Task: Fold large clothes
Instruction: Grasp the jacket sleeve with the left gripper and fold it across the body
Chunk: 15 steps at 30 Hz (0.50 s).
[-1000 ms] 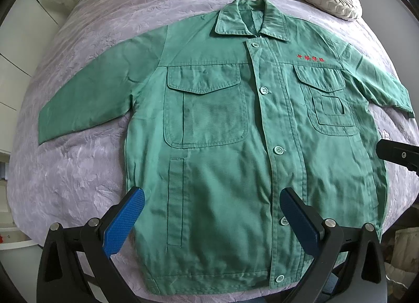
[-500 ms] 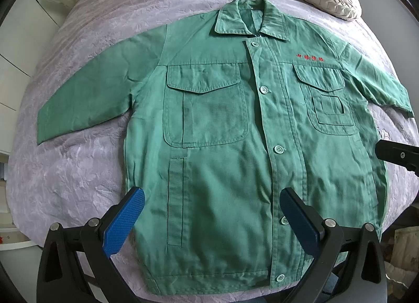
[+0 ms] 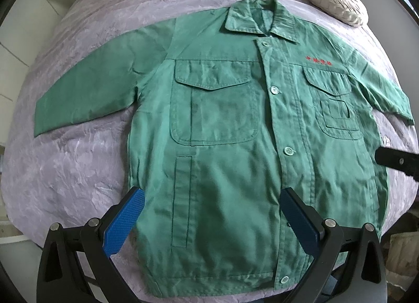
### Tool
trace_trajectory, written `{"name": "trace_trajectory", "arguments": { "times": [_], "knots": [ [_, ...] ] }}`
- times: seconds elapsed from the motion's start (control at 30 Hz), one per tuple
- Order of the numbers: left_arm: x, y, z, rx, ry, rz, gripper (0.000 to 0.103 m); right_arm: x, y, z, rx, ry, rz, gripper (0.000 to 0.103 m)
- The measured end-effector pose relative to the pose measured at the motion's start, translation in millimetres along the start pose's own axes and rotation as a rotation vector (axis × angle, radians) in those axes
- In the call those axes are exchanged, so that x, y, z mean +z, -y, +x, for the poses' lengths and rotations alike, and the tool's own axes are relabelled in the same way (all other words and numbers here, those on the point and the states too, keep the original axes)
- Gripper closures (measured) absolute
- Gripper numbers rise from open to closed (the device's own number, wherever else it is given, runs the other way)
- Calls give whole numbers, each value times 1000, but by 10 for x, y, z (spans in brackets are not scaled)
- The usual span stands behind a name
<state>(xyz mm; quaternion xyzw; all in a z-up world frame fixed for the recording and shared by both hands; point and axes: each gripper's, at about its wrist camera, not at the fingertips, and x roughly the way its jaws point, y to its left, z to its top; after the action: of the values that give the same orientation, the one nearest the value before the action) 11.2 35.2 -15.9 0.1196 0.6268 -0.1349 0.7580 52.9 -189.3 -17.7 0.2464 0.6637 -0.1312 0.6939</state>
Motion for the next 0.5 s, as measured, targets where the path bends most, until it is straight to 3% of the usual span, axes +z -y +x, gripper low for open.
{"name": "trace_trajectory", "arguments": {
  "times": [0.13,0.27,0.4,0.5],
  "knots": [
    [36,-159,29,-8,8,-34,0,25,-100,55,-10,-5,-23,0],
    [97,-444,62,-59,48,-92,0,38,-222,51,70,45,-36,0],
    [233,-974,173,-102,113,-195,0,27,-431,95,133,61,-85,0],
    [334,-1501,280,-88,186,-304,0,18,-633,215,182,11,-132,0]
  ]
}}
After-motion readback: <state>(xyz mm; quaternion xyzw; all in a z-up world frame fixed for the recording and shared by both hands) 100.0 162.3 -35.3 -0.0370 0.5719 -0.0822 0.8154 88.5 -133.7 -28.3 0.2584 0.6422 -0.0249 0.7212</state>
